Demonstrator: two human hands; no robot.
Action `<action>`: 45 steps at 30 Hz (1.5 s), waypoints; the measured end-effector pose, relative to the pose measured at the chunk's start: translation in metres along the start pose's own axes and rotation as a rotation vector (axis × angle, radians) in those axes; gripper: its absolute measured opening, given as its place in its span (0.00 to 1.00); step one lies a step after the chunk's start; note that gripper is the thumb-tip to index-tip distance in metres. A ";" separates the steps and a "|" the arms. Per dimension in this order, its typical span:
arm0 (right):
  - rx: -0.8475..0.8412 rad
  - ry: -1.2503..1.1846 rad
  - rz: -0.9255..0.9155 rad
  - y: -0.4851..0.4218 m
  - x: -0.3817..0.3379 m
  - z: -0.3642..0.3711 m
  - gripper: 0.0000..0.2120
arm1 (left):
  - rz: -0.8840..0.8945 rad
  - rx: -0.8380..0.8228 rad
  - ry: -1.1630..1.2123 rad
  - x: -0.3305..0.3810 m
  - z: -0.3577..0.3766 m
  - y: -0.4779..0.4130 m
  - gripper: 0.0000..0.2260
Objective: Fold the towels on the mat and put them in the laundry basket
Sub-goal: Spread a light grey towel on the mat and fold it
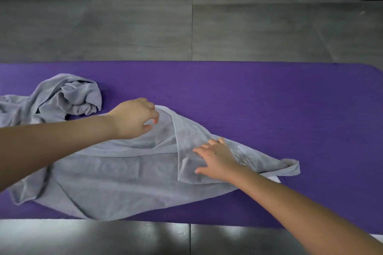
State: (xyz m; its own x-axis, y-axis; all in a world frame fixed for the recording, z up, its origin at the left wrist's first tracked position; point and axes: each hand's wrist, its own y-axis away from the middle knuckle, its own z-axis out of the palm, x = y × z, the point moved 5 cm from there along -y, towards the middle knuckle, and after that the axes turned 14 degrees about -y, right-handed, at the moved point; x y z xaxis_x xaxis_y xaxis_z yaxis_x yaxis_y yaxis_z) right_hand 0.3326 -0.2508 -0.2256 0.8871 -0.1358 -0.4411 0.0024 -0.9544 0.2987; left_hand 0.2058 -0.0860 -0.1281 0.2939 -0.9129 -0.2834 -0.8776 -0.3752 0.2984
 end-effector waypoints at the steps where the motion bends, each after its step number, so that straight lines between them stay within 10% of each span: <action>1: 0.007 0.010 -0.001 0.000 -0.005 0.006 0.22 | -0.018 -0.011 -0.003 -0.007 0.002 0.005 0.11; 4: 0.185 0.091 -0.005 0.002 -0.005 0.009 0.05 | -0.196 0.001 0.095 -0.046 0.021 0.026 0.10; 9: 0.505 0.144 0.104 0.011 0.020 -0.024 0.07 | -0.492 -0.087 0.189 -0.071 0.084 0.065 0.11; 15: 0.122 0.182 0.326 -0.011 0.023 -0.004 0.44 | -0.481 -0.224 0.163 -0.028 0.134 0.079 0.15; 20: 0.269 0.289 0.194 -0.016 0.019 0.003 0.15 | -0.432 -0.250 0.246 -0.010 0.145 0.077 0.22; 26: 0.518 0.317 0.178 0.004 0.049 -0.022 0.07 | -0.341 -0.214 0.286 0.001 0.144 0.060 0.26; 35: 0.286 0.525 1.123 0.107 0.177 -0.094 0.15 | -0.263 0.104 0.320 0.028 0.120 0.022 0.17; 40: 0.412 0.459 0.805 0.060 0.147 -0.081 0.15 | -0.639 0.188 0.248 0.006 0.105 0.035 0.22; 45: 0.396 0.303 0.464 0.002 0.100 -0.045 0.17 | -0.990 -0.274 1.092 -0.020 0.145 0.054 0.19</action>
State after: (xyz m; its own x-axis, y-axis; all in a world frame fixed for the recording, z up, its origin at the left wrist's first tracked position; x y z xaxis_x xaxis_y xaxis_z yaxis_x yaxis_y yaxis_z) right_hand 0.4420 -0.2548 -0.2309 0.8458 -0.5292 -0.0680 -0.5275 -0.8485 0.0421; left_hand 0.0975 -0.0646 -0.2387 0.9494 0.1008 0.2975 -0.0998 -0.8012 0.5900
